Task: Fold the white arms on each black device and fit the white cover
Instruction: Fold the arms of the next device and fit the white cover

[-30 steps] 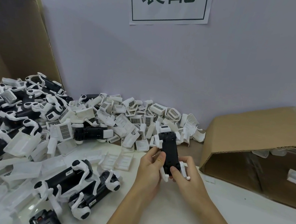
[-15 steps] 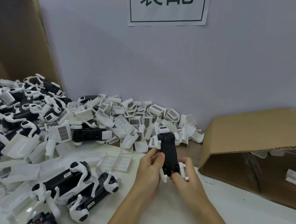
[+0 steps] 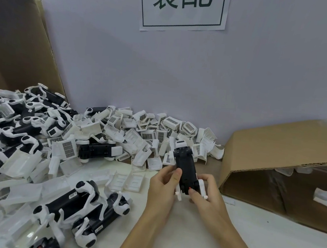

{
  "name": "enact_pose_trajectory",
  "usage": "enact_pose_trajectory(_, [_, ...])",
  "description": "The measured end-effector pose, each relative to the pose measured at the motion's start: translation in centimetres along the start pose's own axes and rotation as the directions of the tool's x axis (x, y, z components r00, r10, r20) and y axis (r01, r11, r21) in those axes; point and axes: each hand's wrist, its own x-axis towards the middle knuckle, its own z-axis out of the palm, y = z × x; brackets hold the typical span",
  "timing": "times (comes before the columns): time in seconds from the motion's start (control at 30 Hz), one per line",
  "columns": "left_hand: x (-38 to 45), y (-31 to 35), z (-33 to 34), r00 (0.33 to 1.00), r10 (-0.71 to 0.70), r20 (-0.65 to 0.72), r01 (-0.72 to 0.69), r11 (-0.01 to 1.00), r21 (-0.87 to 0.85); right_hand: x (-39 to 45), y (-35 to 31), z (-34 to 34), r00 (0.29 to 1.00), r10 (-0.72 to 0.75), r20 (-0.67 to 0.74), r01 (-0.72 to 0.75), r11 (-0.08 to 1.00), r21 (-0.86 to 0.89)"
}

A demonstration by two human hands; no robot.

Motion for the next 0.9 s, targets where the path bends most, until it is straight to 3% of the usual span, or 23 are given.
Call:
enact_pose_trajectory(0.2, [0.0, 0.3, 0.1, 0.994, -0.007, -0.111, 0.013, 0.998, 0.054, 0.3, 0.6, 0.2, 0.978, -0.091, -0.188, 0.107, 0.991, 0.077])
enact_pose_trajectory(0.33, [-0.2, 0.8, 0.3, 1.0, -0.026, 0.01, 0.026, 1.0, -0.004, 0.3, 0.9, 0.3, 0.933, -0.219, -0.285, 0.228, 0.974, 0.001])
enact_pose_trajectory(0.43, [-0.4, 1.1, 0.4, 0.998, -0.006, 0.06, 0.008, 0.999, -0.04, 0.1, 0.8, 0.5, 0.879, -0.413, -0.237, 0.361, 0.903, -0.234])
enact_pose_trajectory(0.53, [-0.3, 0.7, 0.2, 1.0, -0.017, -0.007, 0.017, 1.0, -0.008, 0.0, 0.9, 0.6, 0.815, -0.576, -0.062, 0.494, 0.746, -0.446])
enact_pose_trajectory(0.6, [-0.2, 0.7, 0.1, 0.998, -0.021, -0.061, 0.021, 1.0, 0.004, -0.2, 0.9, 0.9, 0.788, -0.615, 0.025, 0.545, 0.679, -0.492])
enact_pose_trajectory(0.73, [-0.1, 1.0, 0.2, 0.997, -0.018, -0.076, 0.017, 1.0, -0.013, -0.4, 0.7, 1.2, 0.786, -0.613, -0.085, 0.528, 0.735, -0.425])
enact_pose_trajectory(0.9, [-0.1, 1.2, 0.2, 0.994, -0.087, -0.061, 0.083, 0.994, -0.066, -0.5, 0.4, 0.9, 0.838, -0.51, -0.194, 0.446, 0.845, -0.294])
